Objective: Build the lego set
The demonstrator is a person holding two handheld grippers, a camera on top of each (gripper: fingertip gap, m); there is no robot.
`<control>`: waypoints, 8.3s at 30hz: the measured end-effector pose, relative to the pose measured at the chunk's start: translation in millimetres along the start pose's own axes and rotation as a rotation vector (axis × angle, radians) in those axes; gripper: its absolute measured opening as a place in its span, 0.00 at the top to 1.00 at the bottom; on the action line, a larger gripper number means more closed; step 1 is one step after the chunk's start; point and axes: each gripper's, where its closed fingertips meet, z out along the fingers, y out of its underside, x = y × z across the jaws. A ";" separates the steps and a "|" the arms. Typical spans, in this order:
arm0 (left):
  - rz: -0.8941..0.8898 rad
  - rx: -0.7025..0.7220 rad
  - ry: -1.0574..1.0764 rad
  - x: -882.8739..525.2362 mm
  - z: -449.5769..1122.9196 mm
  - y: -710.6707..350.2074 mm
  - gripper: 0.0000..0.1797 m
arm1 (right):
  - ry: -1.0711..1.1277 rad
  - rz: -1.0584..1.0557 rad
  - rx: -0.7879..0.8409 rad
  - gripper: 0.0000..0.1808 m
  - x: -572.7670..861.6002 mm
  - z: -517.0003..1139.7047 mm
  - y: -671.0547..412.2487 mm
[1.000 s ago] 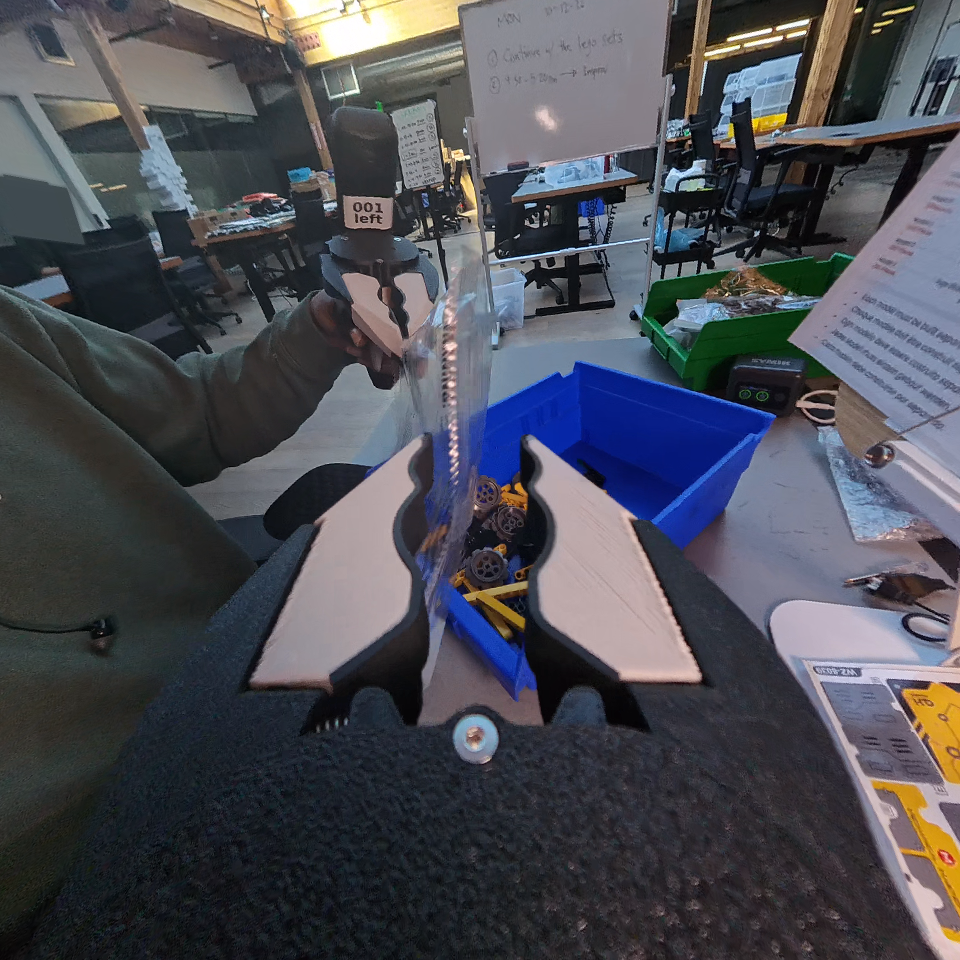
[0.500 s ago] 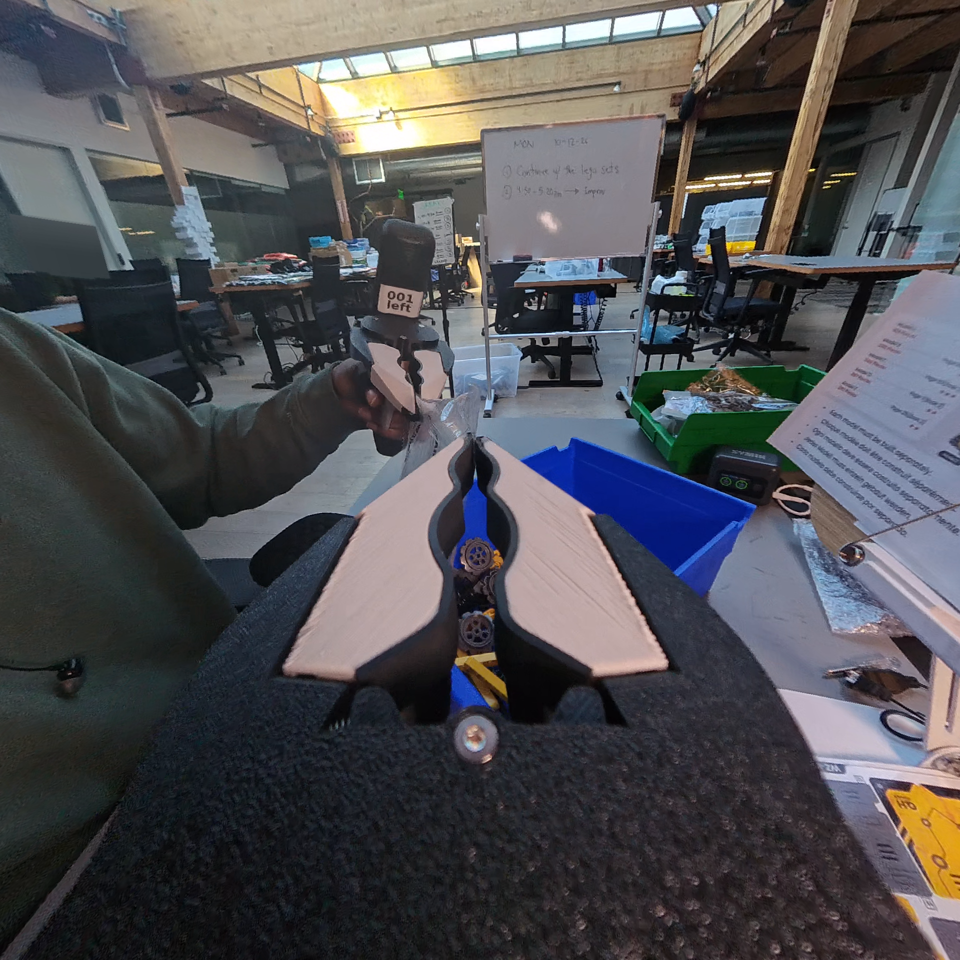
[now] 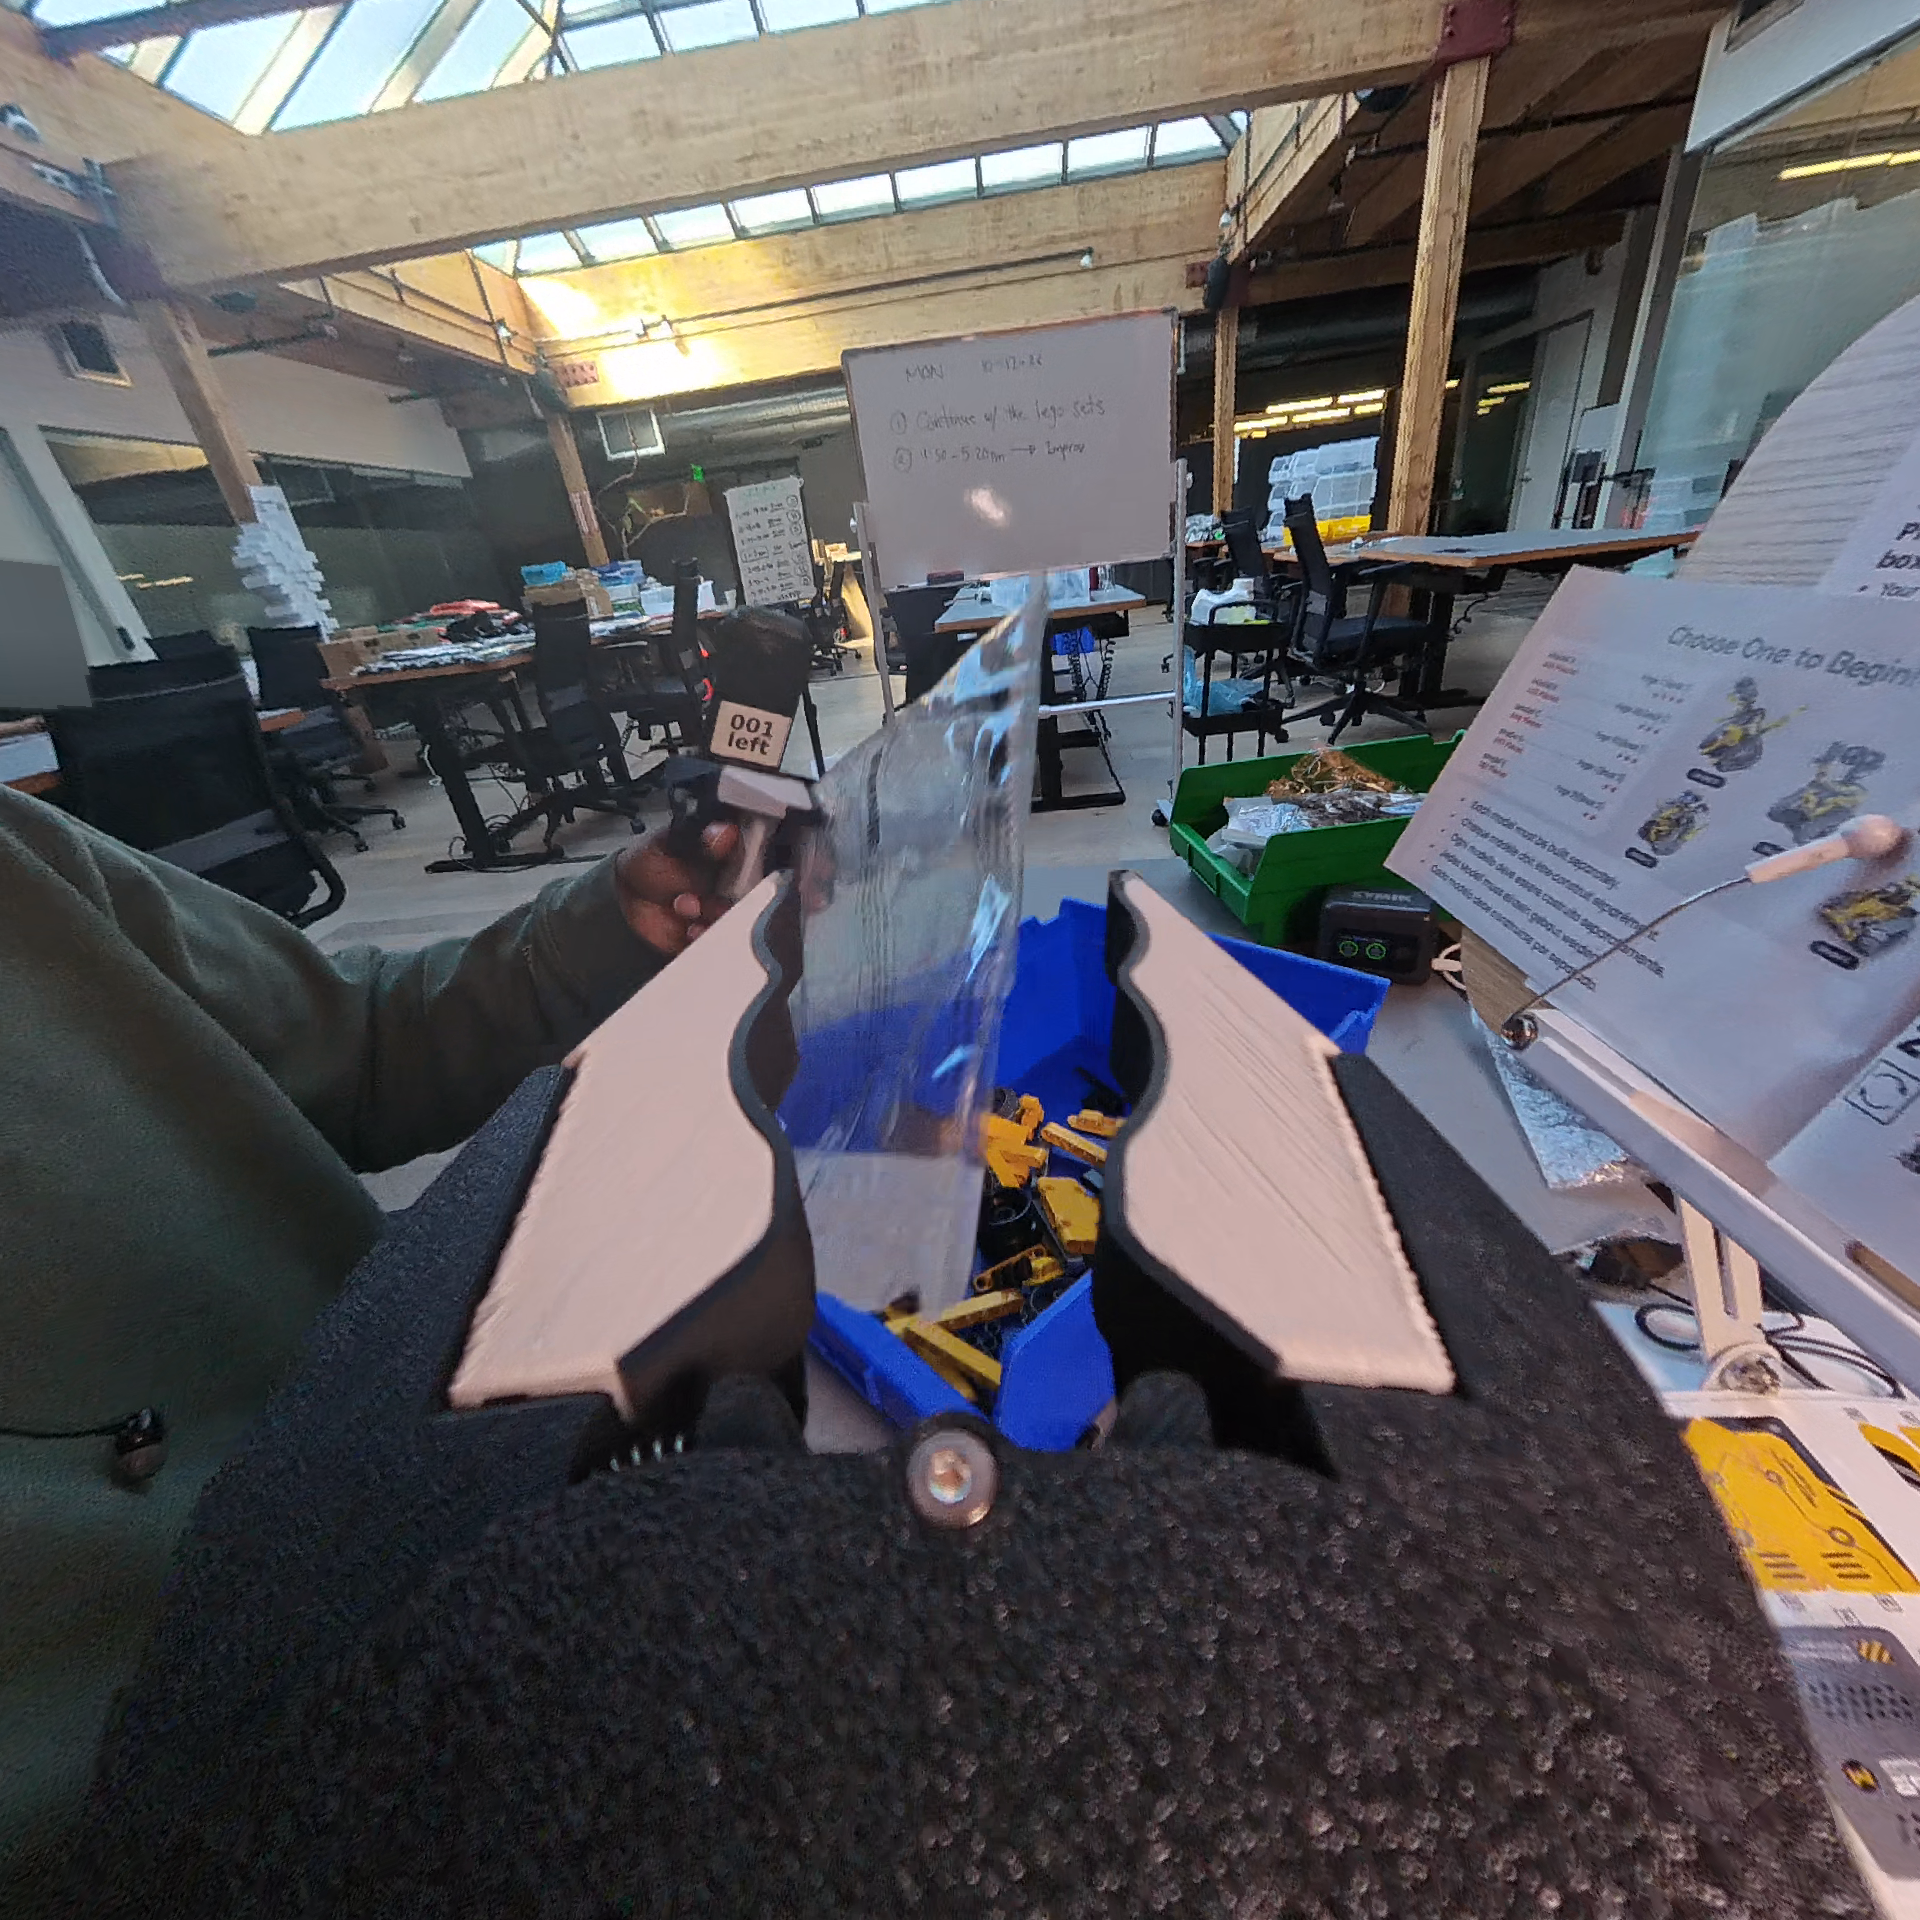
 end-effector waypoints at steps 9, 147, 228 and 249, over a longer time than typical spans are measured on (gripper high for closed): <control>-0.086 0.262 0.024 -3.7 5.1 -27.6 1.00 | 0.097 0.162 -0.013 0.61 -14.3 -18.8 42.3; 0.335 -0.707 -0.375 32.6 44.0 201.3 0.33 | 1.054 -0.350 -0.654 1.00 137.6 -376.7 88.5; 0.801 -1.374 0.666 58.9 141.5 259.5 1.00 | 0.377 0.626 -0.446 1.00 -79.1 -136.6 159.4; 0.757 -1.160 0.713 79.0 131.0 284.9 0.98 | 0.120 0.512 -0.621 1.00 -82.1 -111.5 227.0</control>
